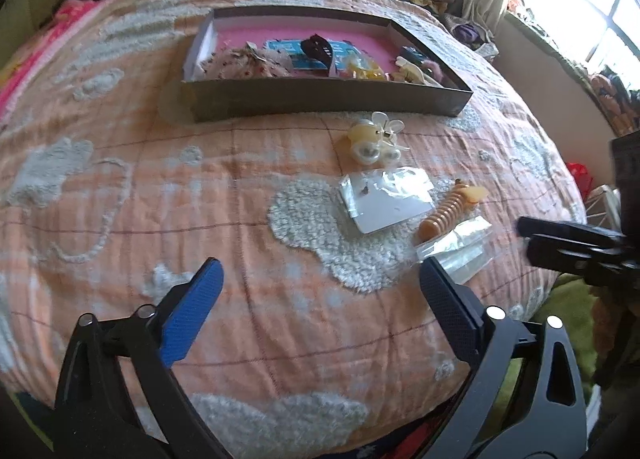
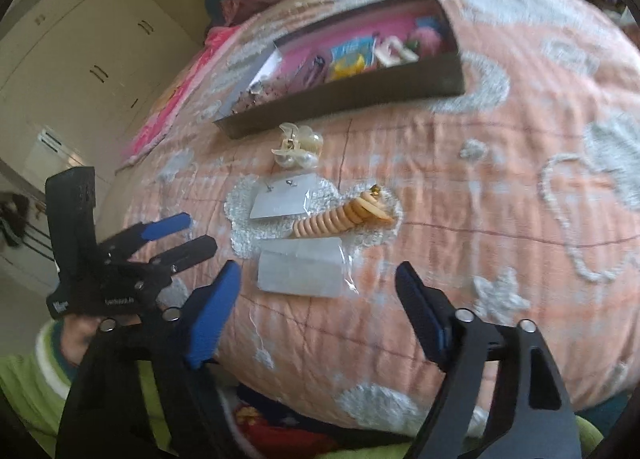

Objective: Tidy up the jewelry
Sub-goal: 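Grasp a small clear bag with the left tool while the right tool grasps the orange spiral hair tie, then carry the clear bag over the box with the left tool while the right tool carries the spiral tie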

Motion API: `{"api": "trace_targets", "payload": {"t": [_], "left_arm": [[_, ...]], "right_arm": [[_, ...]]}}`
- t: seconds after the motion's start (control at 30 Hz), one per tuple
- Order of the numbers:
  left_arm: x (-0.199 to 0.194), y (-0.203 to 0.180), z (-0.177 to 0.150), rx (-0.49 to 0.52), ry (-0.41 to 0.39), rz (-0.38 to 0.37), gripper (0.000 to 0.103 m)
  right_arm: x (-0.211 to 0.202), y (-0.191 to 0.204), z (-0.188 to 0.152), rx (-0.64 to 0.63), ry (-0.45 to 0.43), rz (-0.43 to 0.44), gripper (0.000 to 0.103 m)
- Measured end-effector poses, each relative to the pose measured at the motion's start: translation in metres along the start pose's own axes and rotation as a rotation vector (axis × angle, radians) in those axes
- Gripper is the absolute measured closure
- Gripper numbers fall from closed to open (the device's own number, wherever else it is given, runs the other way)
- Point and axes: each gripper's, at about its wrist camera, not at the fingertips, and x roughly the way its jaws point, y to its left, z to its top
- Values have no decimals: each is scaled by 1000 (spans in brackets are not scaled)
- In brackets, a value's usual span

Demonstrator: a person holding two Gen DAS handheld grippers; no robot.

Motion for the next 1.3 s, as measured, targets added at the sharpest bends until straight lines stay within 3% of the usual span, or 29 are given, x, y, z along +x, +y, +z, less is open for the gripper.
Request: {"api": "trace_targets", "payload": {"t": [0.3, 0.37, 0.43, 0.53, 0.77, 0.87, 0.9, 0.93, 1.3], "left_arm": [[26, -7, 15, 1, 44, -90, 34], [33, -6, 20, -27, 60, -122, 36], [38, -7, 23, -39, 63, -130, 37], [43, -6, 29, -69, 66, -152, 45], [54, -11, 42, -91, 67, -180, 84], [53, -16, 42, -75, 59, -171, 88], [50, -17, 42, -66, 50, -167, 98], [49, -18, 43, -61, 45, -165, 101], [2, -20, 48, -6, -47, -167, 103]], "right_arm": [[41, -23, 27, 159, 61, 13, 55], [43, -26, 32, 176, 49, 29, 72], [44, -30, 37, 181, 32, 22, 81], [39, -34, 40, 177, -13, 15, 84], [15, -44, 47, 128, -97, -51, 86], [4, -45, 47, 98, -122, -77, 86], [1, -44, 47, 86, -130, -87, 86], [-1, -43, 47, 75, -137, -98, 86], [-25, -18, 50, -46, -206, -146, 88]]}}
